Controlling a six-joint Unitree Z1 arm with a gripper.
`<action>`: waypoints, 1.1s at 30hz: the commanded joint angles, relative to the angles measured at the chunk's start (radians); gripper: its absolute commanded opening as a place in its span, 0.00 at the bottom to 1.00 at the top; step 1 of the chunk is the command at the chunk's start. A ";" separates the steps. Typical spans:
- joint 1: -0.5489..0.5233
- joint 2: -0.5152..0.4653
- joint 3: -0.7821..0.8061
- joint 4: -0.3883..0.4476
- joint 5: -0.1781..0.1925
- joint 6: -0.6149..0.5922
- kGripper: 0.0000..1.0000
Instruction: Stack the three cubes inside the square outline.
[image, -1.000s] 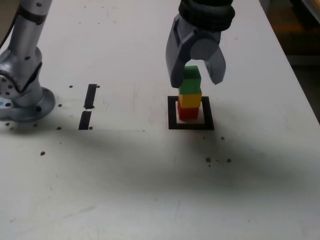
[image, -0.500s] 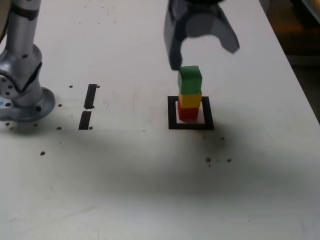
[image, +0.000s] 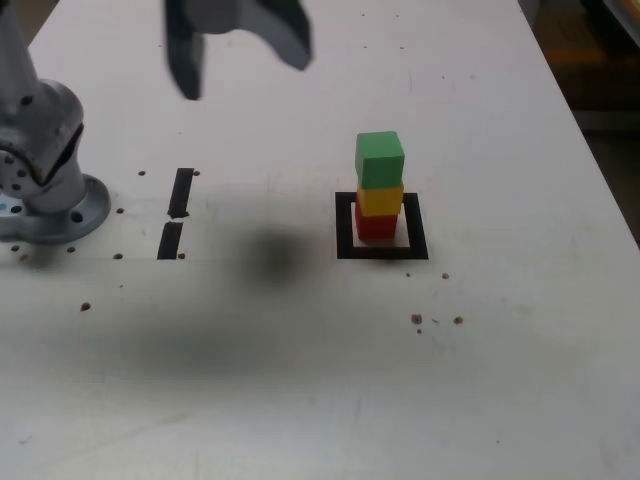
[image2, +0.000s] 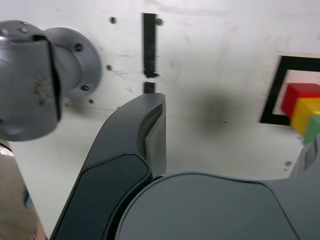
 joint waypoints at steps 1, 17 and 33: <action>0.003 -0.004 0.075 -0.028 -0.008 -0.003 0.99; 0.014 -0.018 0.452 -0.356 -0.073 0.023 0.99; 0.014 -0.020 0.625 -0.491 -0.114 0.065 0.99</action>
